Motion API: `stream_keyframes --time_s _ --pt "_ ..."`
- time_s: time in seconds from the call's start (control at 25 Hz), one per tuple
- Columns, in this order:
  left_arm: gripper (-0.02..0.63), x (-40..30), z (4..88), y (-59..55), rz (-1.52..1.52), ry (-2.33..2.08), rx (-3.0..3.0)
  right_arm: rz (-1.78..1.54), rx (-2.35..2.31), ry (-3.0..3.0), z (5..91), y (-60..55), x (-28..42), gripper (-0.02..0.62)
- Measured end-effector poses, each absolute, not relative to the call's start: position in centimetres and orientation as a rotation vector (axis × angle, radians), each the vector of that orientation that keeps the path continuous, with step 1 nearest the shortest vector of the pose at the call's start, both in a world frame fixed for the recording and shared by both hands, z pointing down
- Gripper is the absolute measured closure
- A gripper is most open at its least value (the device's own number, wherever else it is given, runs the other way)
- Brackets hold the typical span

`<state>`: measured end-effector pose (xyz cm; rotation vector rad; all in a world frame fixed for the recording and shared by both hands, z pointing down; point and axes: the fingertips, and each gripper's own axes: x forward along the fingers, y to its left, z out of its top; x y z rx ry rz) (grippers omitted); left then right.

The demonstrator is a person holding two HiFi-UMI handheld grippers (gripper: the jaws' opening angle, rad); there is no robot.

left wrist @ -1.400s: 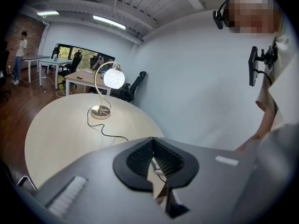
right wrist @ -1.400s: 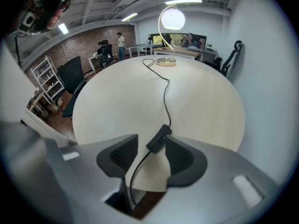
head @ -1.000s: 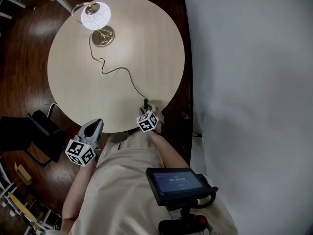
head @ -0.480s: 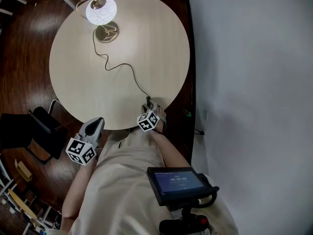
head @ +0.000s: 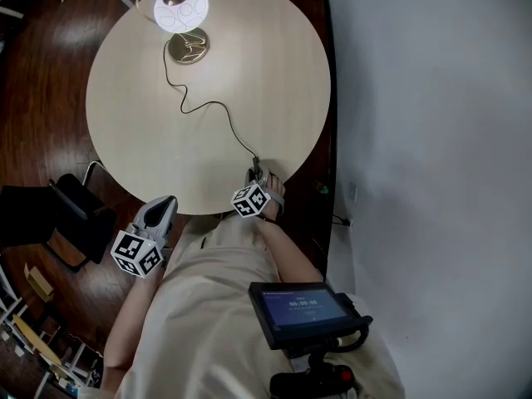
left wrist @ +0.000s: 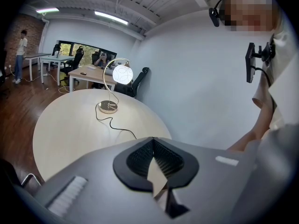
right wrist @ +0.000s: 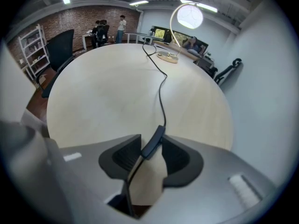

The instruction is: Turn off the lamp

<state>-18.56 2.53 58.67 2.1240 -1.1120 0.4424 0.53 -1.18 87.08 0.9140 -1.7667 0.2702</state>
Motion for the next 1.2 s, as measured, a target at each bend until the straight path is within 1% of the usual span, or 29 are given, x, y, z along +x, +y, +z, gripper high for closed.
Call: stream_keyframes --time_s 0.12,0.24,0.36,0.56,0.84,0.92,1.08,1.2 --pt "0.604 -19.2 58.8 2.7 0.442 -1.118 2.117 0.336 0.984 -1.746 87.2 -1.7 0.8 0.461" --pt "0.604 -19.7 58.8 2.9 0.445 -1.118 2.116 0.456 1.084 -1.724 87.1 -2.3 1.3 0.436" --pt "0.604 -20.0 58.8 3.1 0.444 -1.120 2.116 0.553 1.169 -1.707 87.0 -2.8 1.6 0.436" --pt "0.604 -20.8 59.1 3.3 0.452 -1.111 2.118 0.620 1.265 -1.653 86.9 -2.9 2.2 0.436" --pt "0.605 -21.8 59.1 3.3 0.466 -1.101 2.113 0.736 1.392 -1.566 87.2 -2.2 3.1 0.417" --pt "0.604 -22.2 59.3 3.3 0.473 -1.094 2.117 0.768 1.425 -1.544 87.4 -2.4 3.4 0.426" --pt "0.604 -22.8 59.3 3.1 0.484 -1.080 2.129 0.791 1.466 -1.508 87.5 -2.7 3.7 0.494" --pt "0.604 -22.9 59.4 2.8 0.485 -1.068 2.136 0.804 1.477 -1.499 87.6 -2.6 3.7 0.498"
